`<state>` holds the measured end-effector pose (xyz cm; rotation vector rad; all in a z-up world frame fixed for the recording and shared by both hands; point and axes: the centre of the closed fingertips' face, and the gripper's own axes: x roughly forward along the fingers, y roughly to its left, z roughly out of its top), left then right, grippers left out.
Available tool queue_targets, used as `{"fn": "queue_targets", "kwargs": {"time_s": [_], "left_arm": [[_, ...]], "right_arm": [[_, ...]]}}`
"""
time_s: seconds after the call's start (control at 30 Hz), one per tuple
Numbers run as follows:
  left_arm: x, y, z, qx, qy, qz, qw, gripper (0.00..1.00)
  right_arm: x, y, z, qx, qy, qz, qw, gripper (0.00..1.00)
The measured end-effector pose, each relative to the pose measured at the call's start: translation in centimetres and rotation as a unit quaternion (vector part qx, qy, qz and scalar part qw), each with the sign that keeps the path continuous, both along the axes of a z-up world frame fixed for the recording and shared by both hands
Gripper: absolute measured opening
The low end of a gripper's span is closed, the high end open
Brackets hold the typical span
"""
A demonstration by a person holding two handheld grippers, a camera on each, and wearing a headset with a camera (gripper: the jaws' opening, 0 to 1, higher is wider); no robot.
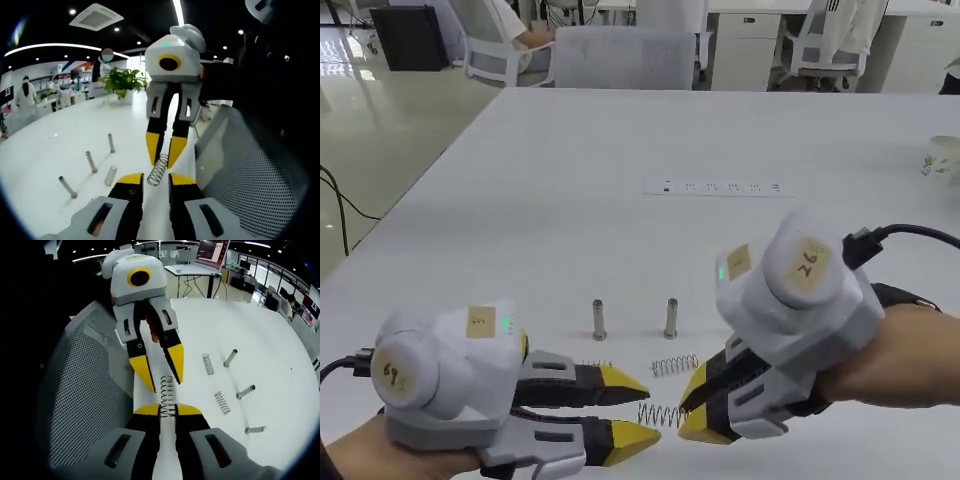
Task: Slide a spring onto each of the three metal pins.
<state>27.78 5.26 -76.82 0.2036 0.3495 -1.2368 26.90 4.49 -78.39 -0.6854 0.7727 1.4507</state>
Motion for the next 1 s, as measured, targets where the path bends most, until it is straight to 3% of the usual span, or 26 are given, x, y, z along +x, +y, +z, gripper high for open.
{"fn": "queue_targets", "kwargs": {"time_s": [0.23, 0.47, 0.77, 1.0], "left_arm": [[-0.7, -0.2, -0.4, 0.009, 0.003, -0.018, 0.9998, 0.05], [-2.5, -0.9, -1.0, 0.02, 0.02, -0.058, 0.9979, 0.03], [-3.0, -1.1, -1.1, 0.024, 0.028, -0.071, 0.9968, 0.03], [-3.2, -1.2, -1.1, 0.035, 0.015, -0.078, 0.9962, 0.02]], "right_arm": [[-0.7, -0.2, -0.1, -0.012, 0.003, 0.02, 0.9997, 0.07], [-2.1, -0.7, -0.6, -0.031, 0.017, 0.057, 0.9977, 0.07], [-2.6, -0.9, -0.5, -0.035, 0.025, 0.069, 0.9967, 0.07], [-2.7, -0.9, -0.5, -0.033, 0.025, 0.068, 0.9968, 0.07]]}}
